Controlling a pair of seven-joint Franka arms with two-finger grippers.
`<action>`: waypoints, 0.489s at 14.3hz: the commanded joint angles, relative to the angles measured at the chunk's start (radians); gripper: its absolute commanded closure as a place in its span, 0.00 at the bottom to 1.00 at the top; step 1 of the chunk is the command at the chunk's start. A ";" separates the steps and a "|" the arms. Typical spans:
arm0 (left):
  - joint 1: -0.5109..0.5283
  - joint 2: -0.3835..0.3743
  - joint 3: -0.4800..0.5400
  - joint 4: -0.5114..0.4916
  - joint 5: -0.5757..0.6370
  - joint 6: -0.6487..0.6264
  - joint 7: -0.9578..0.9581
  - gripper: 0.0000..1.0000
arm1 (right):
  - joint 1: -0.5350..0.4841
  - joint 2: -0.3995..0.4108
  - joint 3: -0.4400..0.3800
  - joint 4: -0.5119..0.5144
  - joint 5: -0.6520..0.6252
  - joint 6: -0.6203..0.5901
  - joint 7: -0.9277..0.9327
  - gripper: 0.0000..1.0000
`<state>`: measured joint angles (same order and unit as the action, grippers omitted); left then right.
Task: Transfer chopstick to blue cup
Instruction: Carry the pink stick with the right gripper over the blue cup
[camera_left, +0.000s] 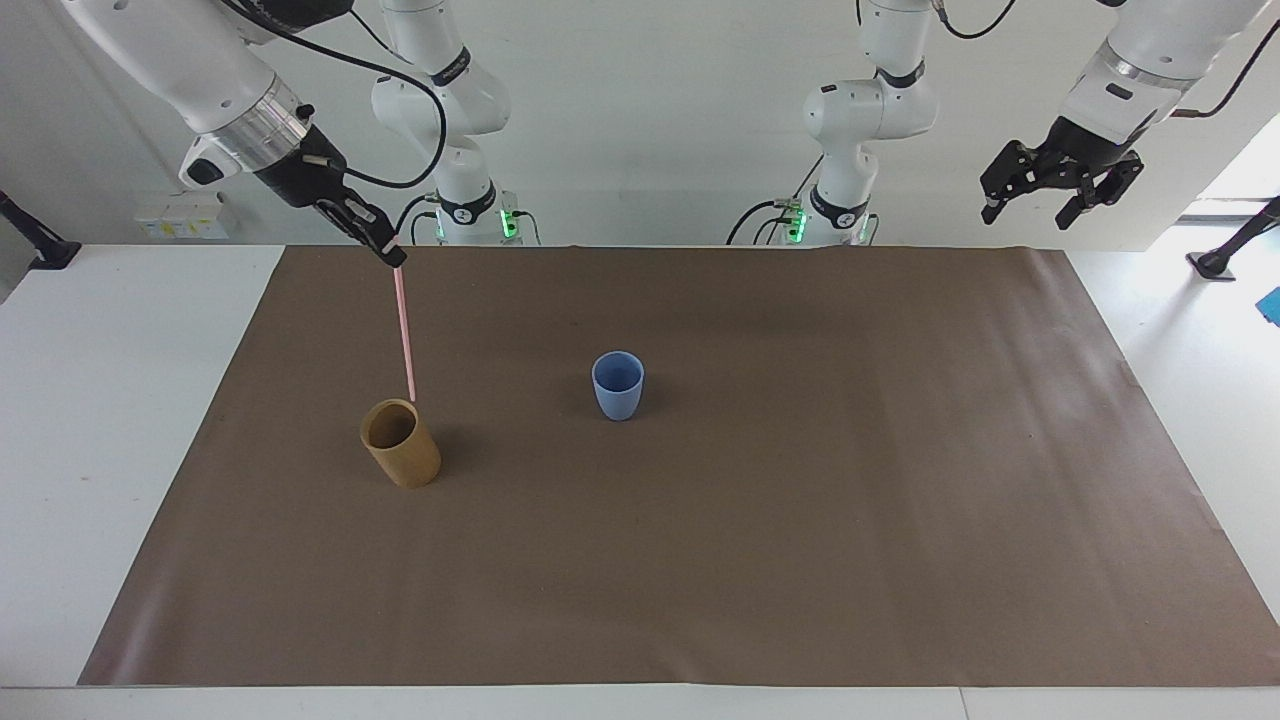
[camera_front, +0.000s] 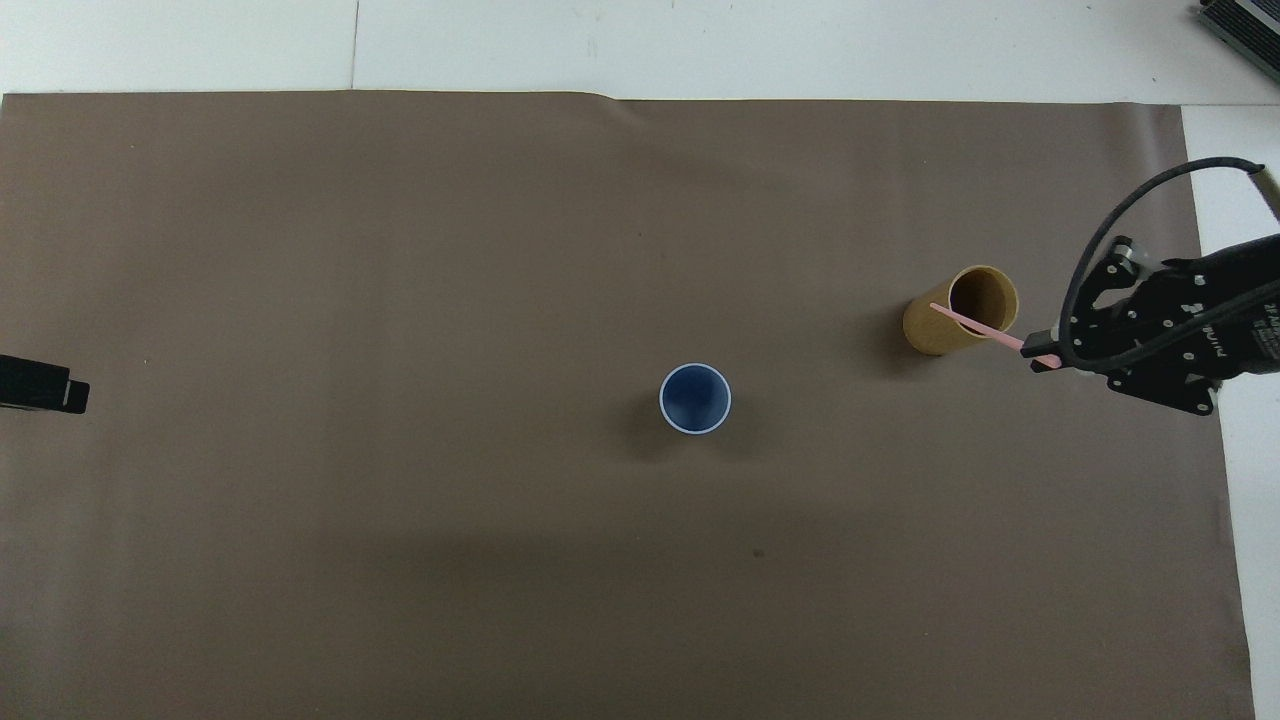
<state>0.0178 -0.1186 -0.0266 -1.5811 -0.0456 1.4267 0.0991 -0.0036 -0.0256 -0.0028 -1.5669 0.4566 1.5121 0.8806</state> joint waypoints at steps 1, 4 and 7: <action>0.010 -0.019 -0.003 -0.016 -0.011 -0.008 -0.009 0.00 | 0.054 0.007 0.049 -0.002 0.025 0.086 0.258 1.00; 0.008 -0.019 -0.003 -0.016 -0.011 -0.008 -0.009 0.00 | 0.169 0.029 0.053 -0.007 0.027 0.189 0.406 1.00; 0.008 -0.019 -0.003 -0.016 -0.011 -0.008 -0.009 0.00 | 0.252 0.055 0.053 -0.019 0.027 0.261 0.425 1.00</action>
<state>0.0178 -0.1186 -0.0266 -1.5811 -0.0456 1.4267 0.0991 0.2183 0.0147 0.0563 -1.5721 0.4609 1.7346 1.2966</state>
